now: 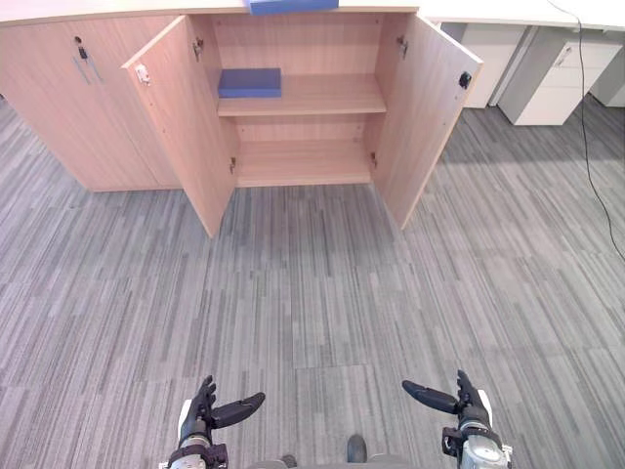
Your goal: Walk over to the cabinet, pick up the folder, carry it to the office cabinet, place the folder inside the office cabinet, then close the office cabinet door
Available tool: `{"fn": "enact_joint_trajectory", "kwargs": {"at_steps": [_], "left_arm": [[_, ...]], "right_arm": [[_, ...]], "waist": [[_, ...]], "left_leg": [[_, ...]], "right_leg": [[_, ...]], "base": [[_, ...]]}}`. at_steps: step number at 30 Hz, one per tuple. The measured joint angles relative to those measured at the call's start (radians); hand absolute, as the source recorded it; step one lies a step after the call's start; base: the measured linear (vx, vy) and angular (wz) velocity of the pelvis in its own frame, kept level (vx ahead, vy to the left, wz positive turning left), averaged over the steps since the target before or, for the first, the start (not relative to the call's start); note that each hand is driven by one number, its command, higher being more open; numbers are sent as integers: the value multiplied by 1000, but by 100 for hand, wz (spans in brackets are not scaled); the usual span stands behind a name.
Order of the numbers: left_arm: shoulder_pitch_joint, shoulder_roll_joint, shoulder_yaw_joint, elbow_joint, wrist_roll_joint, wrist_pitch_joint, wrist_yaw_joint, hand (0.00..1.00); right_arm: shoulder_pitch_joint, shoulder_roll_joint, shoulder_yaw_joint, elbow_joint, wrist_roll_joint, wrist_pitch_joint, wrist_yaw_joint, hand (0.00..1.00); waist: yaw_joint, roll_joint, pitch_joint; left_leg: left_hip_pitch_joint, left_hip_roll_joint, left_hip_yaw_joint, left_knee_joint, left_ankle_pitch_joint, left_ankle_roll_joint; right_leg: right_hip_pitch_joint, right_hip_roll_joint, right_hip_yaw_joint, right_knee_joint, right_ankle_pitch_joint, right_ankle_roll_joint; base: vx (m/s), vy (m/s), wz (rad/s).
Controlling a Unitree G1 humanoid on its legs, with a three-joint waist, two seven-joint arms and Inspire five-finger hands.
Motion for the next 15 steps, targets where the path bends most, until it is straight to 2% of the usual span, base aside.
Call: {"fn": "enact_joint_trajectory", "kwargs": {"at_steps": [4, 6, 8, 9, 10, 11, 13, 15], "left_arm": [[-6, -1, 1, -22, -2, 0, 3, 100], [-6, -7, 1, -45, -9, 1, 3, 100], [-5, -6, 2, -70, -20, 1, 5, 100], [-4, -5, 2, -74, -20, 1, 8, 100], [-6, -1, 2, -78, -20, 1, 19, 100], [-12, 6, 1, -80, -20, 1, 32, 100], [-10, 19, 1, -75, -21, 2, 47, 100], [-47, 26, 1, -54, -37, 2, 59, 100]], "right_arm": [[-31, -1, 0, 0, 0, 4, -1, 100], [-41, -9, 0, 0, 1, 7, -5, 100], [-34, -21, -1, 2, 1, 13, -11, 100], [-32, -22, -1, 2, 1, 14, -11, 100], [-29, -23, -1, 2, 2, 17, -13, 100], [-23, -22, 2, 5, 2, 26, -13, 100], [-24, -26, 17, 8, 3, 35, -15, 100], [-28, -35, 21, 8, 3, 35, -15, 100]], "waist": [[4, 6, 25], [5, 16, 32], [11, 15, 38], [14, 15, 41], [13, 17, 54], [3, 14, 69], [0, 20, 85], [-8, 32, 106]], "left_leg": [[-61, 13, 34, 93, -54, 8], [-88, 16, 46, 138, -88, 20], [-91, 4, 58, 189, -143, 40], [-85, -1, 60, 195, -155, 42], [-65, -9, 56, 194, -170, 52], [-33, -15, 48, 184, -178, 71], [7, -13, 47, 163, -189, 67], [45, 15, 27, 121, -192, 63]], "right_leg": [[-47, 9, 34, 33, -7, 3], [-99, 10, 45, 125, -58, 11], [-185, -7, 48, 344, -171, 32], [-210, -15, 34, 412, -191, 34], [-277, -39, -13, 578, -205, 40], [-338, -66, -71, 702, -238, 31], [-389, -83, -138, 708, -268, 9], [-446, -64, -198, 607, -261, 0]], "base": [[10, 16, -29], [24, 40, -18], [51, 72, -17], [97, 87, -11], [144, 68, 3], [196, 80, 7], [294, 34, 3], [400, -31, 31]]}}
